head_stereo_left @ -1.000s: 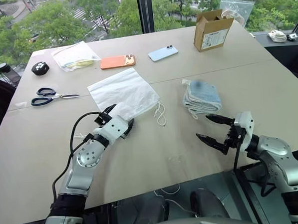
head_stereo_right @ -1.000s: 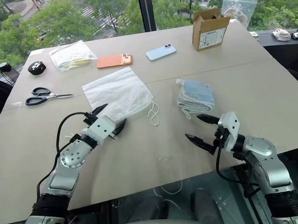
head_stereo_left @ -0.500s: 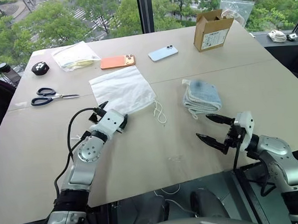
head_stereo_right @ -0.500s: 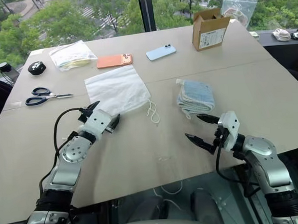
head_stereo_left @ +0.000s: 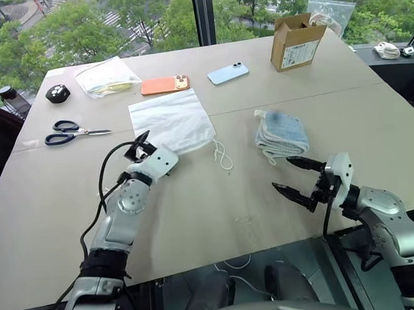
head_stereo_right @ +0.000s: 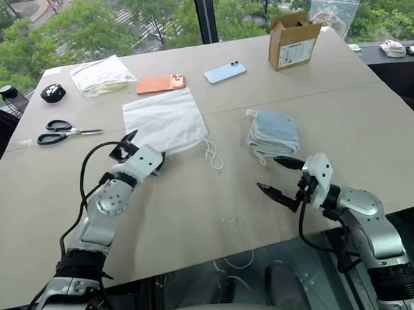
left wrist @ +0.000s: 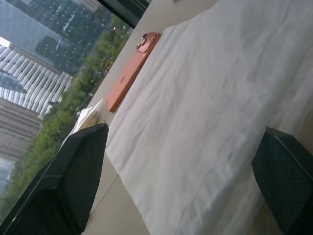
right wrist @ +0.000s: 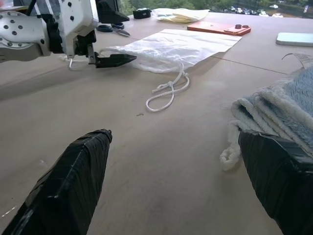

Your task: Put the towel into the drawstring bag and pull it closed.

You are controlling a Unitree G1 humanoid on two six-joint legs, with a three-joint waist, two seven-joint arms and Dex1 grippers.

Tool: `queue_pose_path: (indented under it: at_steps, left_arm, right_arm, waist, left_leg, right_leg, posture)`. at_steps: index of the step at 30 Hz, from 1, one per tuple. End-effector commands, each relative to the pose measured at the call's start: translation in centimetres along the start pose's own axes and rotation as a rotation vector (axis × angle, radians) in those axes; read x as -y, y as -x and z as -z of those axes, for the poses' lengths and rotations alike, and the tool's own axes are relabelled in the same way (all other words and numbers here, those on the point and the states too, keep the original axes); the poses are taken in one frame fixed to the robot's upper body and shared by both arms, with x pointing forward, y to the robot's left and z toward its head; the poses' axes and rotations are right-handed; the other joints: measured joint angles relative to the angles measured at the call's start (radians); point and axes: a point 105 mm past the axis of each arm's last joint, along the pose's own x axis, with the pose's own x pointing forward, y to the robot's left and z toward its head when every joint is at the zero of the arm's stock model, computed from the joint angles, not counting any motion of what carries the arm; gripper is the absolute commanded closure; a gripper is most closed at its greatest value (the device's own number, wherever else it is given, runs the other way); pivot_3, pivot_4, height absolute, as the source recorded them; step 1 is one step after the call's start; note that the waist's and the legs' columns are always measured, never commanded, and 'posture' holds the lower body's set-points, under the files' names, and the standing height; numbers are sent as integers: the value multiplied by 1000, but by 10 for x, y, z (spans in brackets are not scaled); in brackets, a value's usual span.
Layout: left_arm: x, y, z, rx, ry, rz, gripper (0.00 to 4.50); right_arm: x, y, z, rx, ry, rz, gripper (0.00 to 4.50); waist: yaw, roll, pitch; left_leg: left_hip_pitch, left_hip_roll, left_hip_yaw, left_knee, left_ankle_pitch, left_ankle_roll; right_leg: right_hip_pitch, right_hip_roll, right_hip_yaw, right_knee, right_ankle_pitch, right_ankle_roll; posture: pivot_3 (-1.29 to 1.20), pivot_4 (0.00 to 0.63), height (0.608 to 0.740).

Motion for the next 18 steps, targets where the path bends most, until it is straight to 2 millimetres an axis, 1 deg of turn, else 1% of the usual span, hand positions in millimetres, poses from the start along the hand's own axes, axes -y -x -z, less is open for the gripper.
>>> queue_pose_path:
  at_steps: [1, 2, 3, 5, 8, 15, 18]
  left_arm:
    - [-9, -5, -5, 22, -30, -25, 1266]
    - [-10, -6, -7, 31, -29, -24, 1625]
    - [-10, -6, -8, 37, -26, -20, 2110]
    - [-10, -7, -9, 42, -22, -12, 3211]
    - [-12, -9, -11, 45, -17, -13, 4472]
    - [-21, -13, -20, 52, 17, -6, 4472]
    - [-28, -18, -32, 49, 71, 14, 4472]
  right_arm:
    - [-3, -2, -11, 36, 42, -13, 0]
    - [-3, -2, -11, 36, 42, -11, 0]
    - [-2, -1, -11, 35, 45, -7, 0]
    - [-2, -1, -10, 37, 48, -5, 0]
    - [-2, -1, -11, 47, 49, -5, 0]
    - [1, -2, -13, 65, 70, 8, 0]
    - [19, -9, -22, 71, 137, 94, 0]
  waist:
    - [-1, 0, 0]
    - [-2, 0, 0]
    - [-2, 0, 0]
    - [-2, 0, 0]
    - [0, 0, 0]
    - [0, 0, 0]
    - [-1, 0, 0]
  left_leg:
    - [0, 0, 0, 0, 0, 0]
    - [0, 0, 0, 0, 0, 0]
    - [0, 0, 0, 0, 0, 0]
    - [0, 0, 0, 0, 0, 0]
    - [0, 0, 0, 0, 0, 0]
    - [0, 0, 0, 1, 0, 0]
    - [0, 0, 0, 1, 0, 0]
  right_leg:
    - [0, 0, 0, 0, 0, 0]
    - [0, 0, 0, 0, 0, 0]
    - [0, 0, 0, 0, 0, 0]
    - [0, 0, 0, 0, 0, 0]
    - [0, 0, 0, 0, 0, 0]
    - [0, 0, 0, 1, 0, 0]
    - [0, 0, 0, 1, 0, 0]
  posture:
    - [0, 150, 740]
    - [0, 150, 740]
    - [0, 150, 740]
    - [0, 150, 740]
    - [0, 150, 740]
    - [0, 150, 740]
    - [0, 150, 740]
